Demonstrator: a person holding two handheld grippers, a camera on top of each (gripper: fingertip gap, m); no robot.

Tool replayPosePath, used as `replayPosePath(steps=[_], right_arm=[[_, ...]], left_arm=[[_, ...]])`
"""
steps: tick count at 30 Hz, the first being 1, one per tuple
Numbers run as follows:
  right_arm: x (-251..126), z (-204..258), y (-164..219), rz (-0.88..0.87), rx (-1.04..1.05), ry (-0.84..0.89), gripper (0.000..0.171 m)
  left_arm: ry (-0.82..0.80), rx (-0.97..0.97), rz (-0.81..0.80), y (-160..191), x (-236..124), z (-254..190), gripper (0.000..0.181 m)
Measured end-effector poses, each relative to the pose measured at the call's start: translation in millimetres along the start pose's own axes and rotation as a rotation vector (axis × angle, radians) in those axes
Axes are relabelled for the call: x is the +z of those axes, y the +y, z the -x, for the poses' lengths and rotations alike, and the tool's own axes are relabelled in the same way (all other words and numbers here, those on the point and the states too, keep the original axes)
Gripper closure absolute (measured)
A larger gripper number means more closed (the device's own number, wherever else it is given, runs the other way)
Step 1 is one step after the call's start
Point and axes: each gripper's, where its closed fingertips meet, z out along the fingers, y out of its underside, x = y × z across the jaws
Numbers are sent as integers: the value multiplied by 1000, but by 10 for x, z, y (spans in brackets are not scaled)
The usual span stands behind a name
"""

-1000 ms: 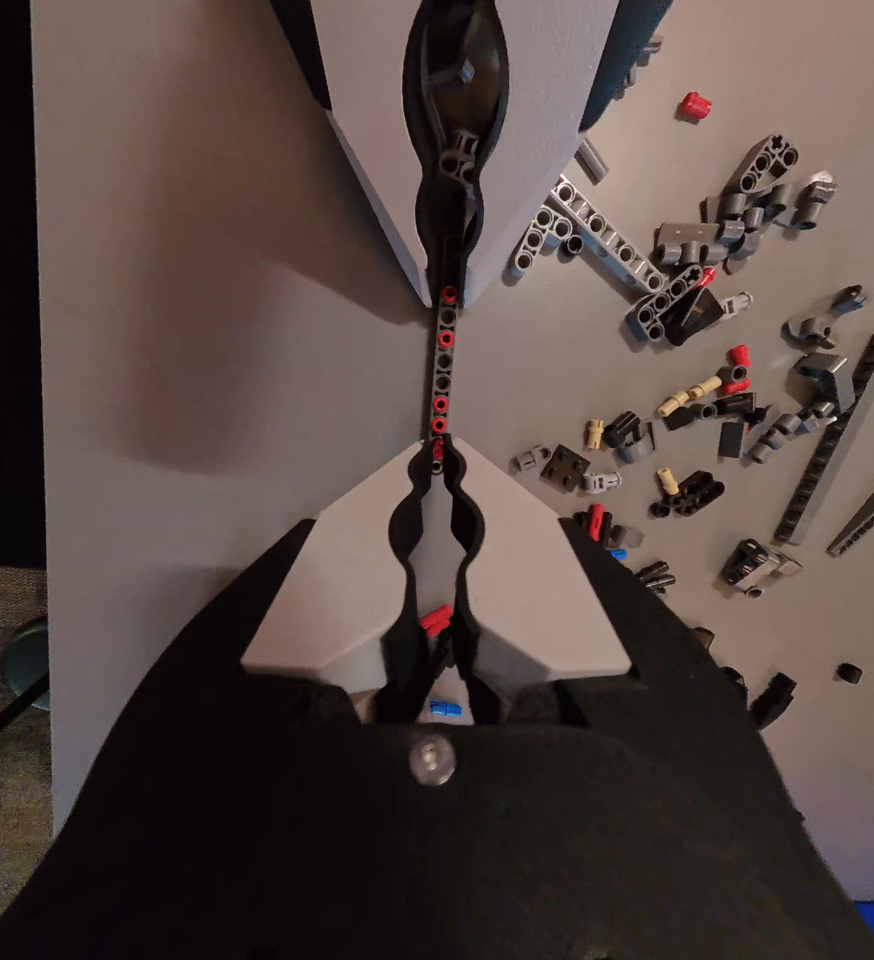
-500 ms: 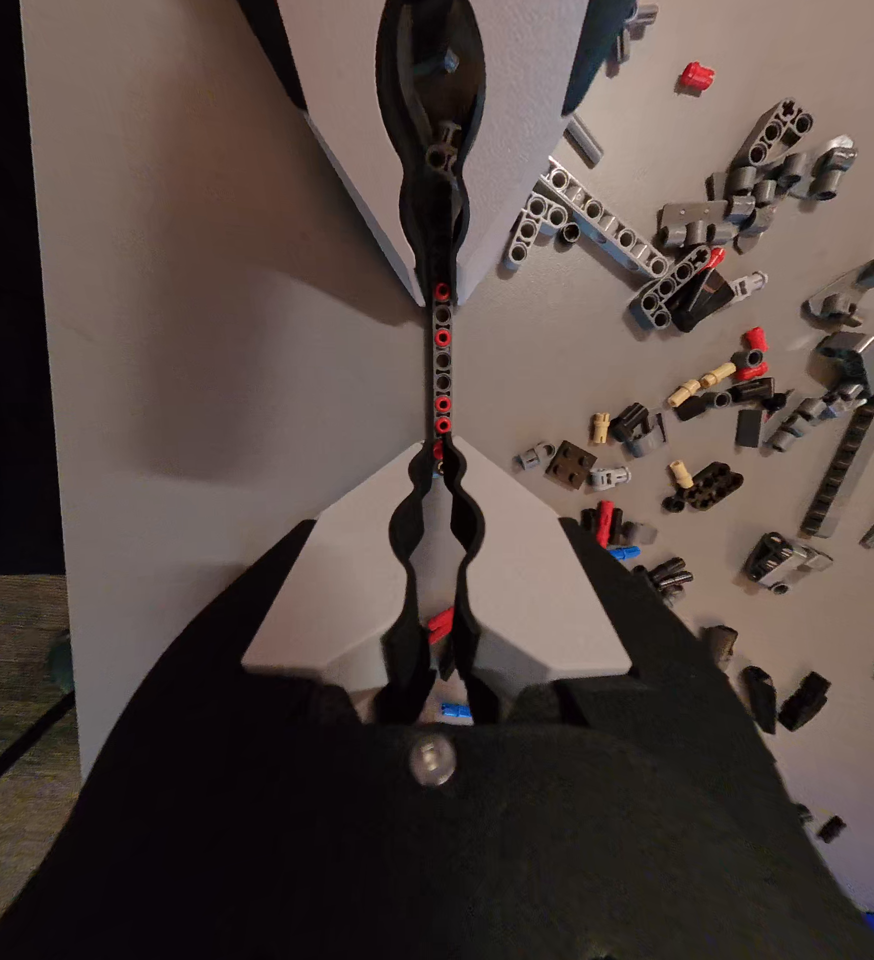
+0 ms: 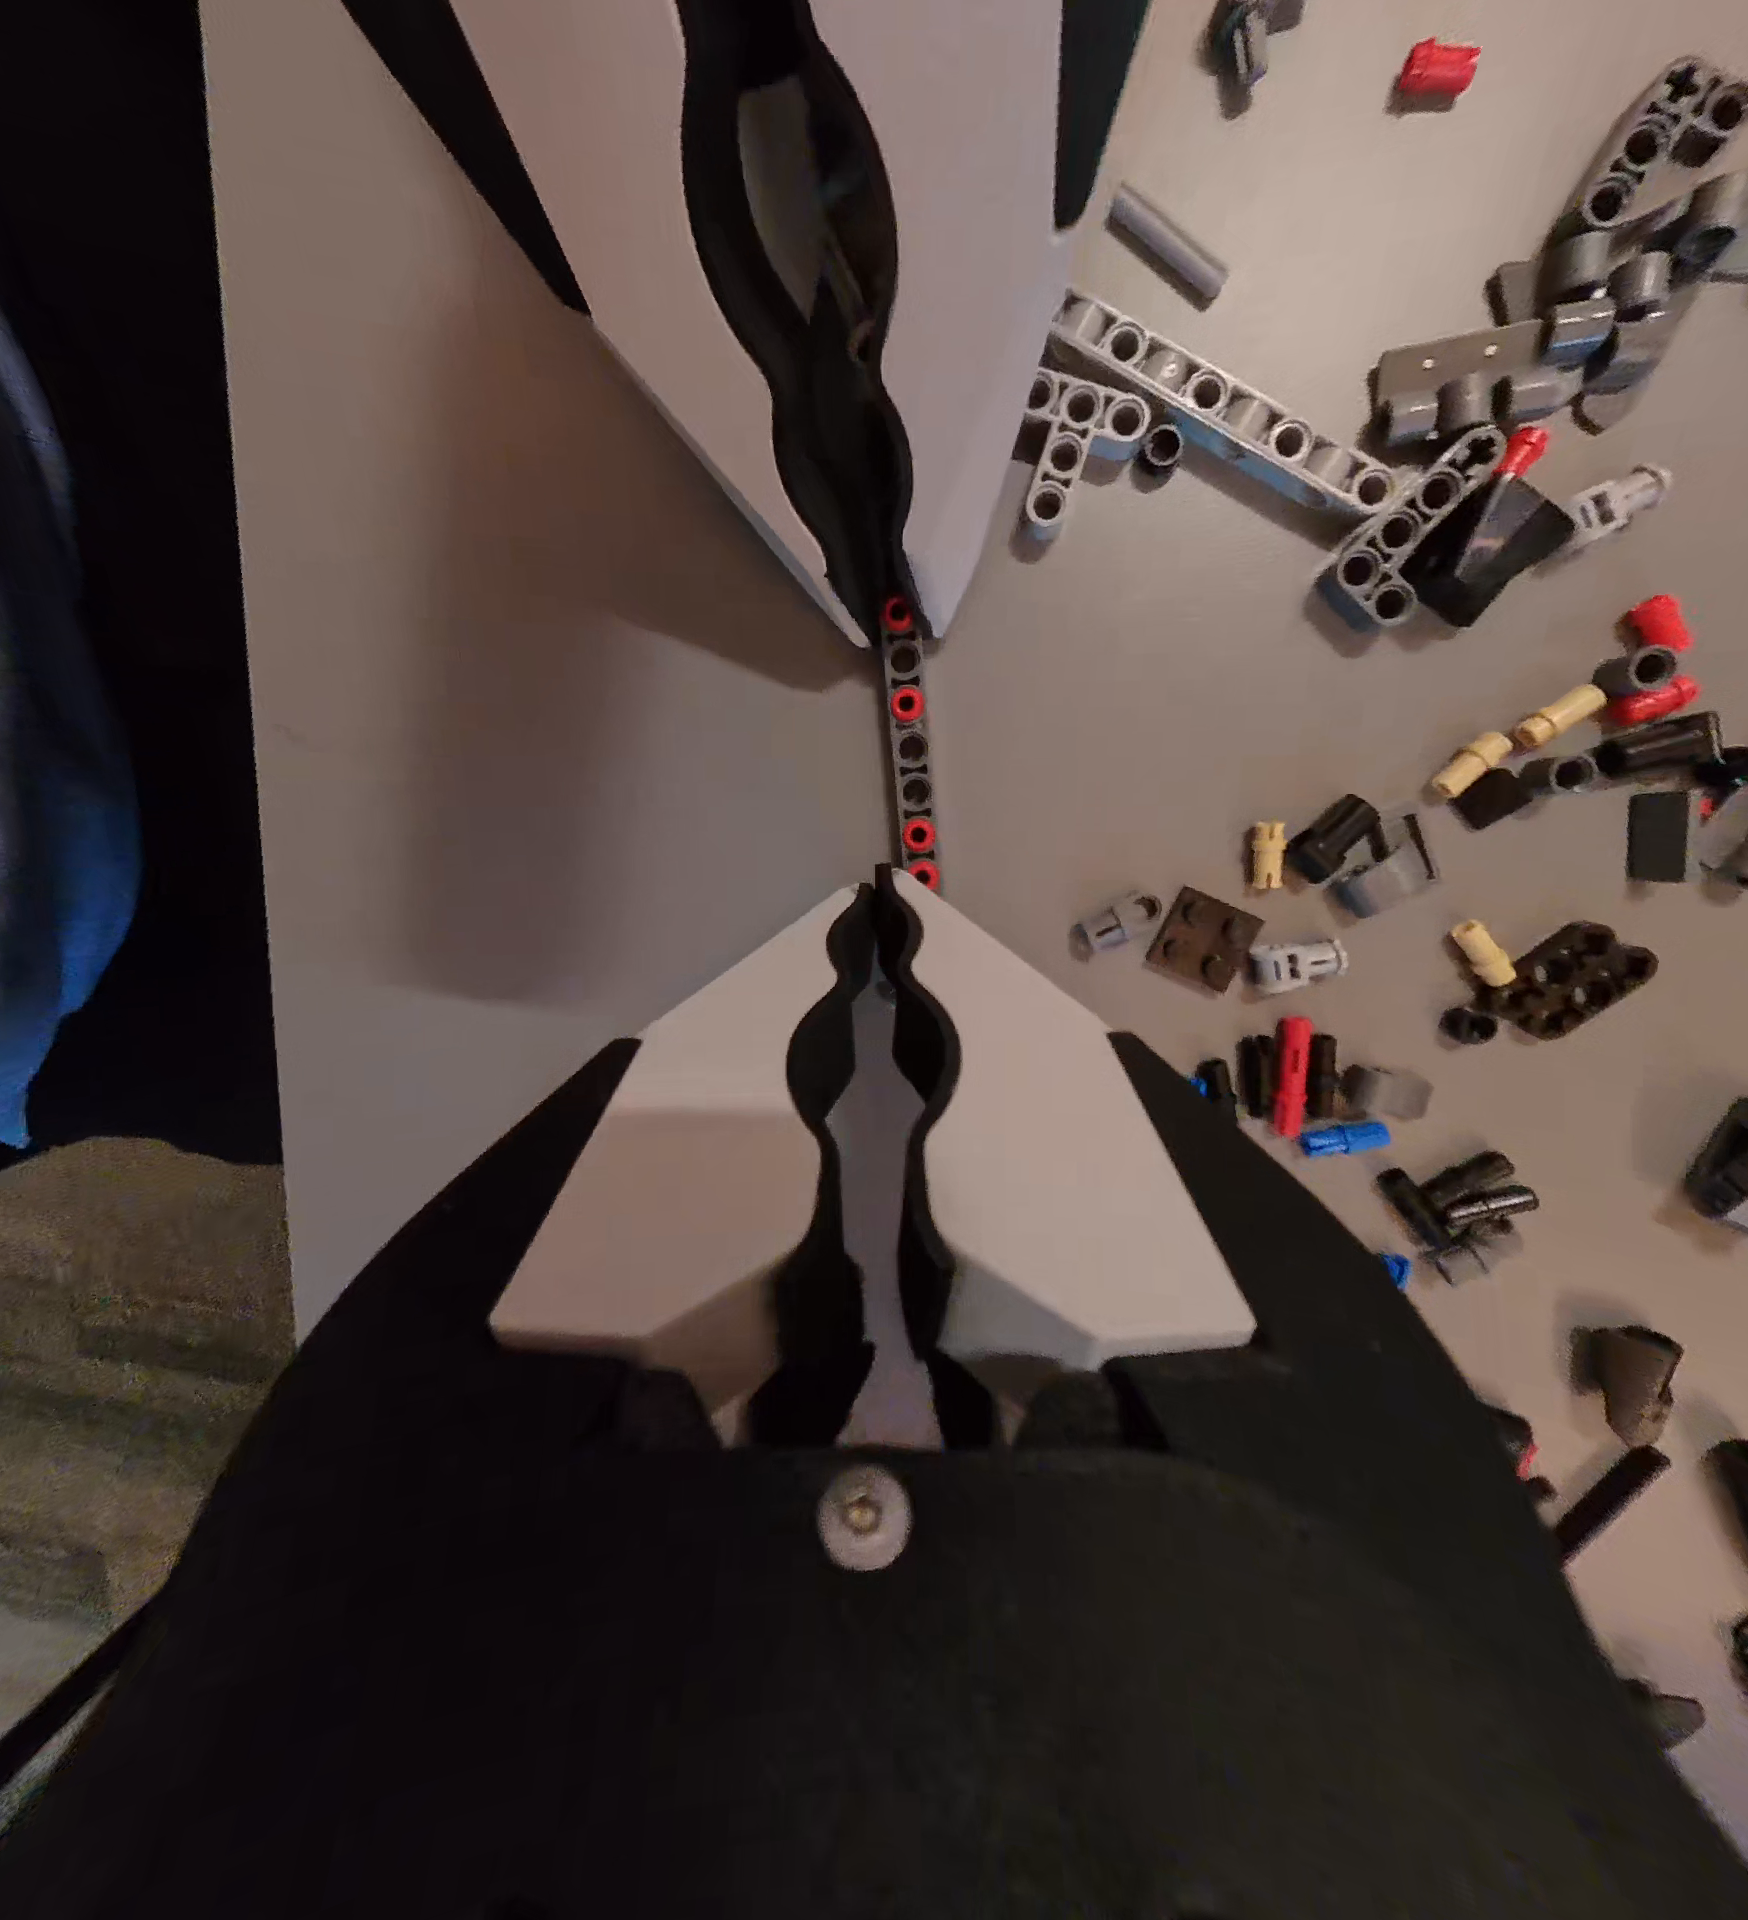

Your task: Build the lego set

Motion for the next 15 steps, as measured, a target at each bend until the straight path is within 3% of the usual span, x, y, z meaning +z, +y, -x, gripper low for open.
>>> replayPosePath(steps=[6, 15], right_arm=[[-134, -16, 8, -98, 38, 3, 171], [-157, -19, 33, -114, -37, 147, 167]], left_arm=[[2, -7, 1, 0, -1, 5, 176], [4, -22, 1, 0, 3, 11, 176]])
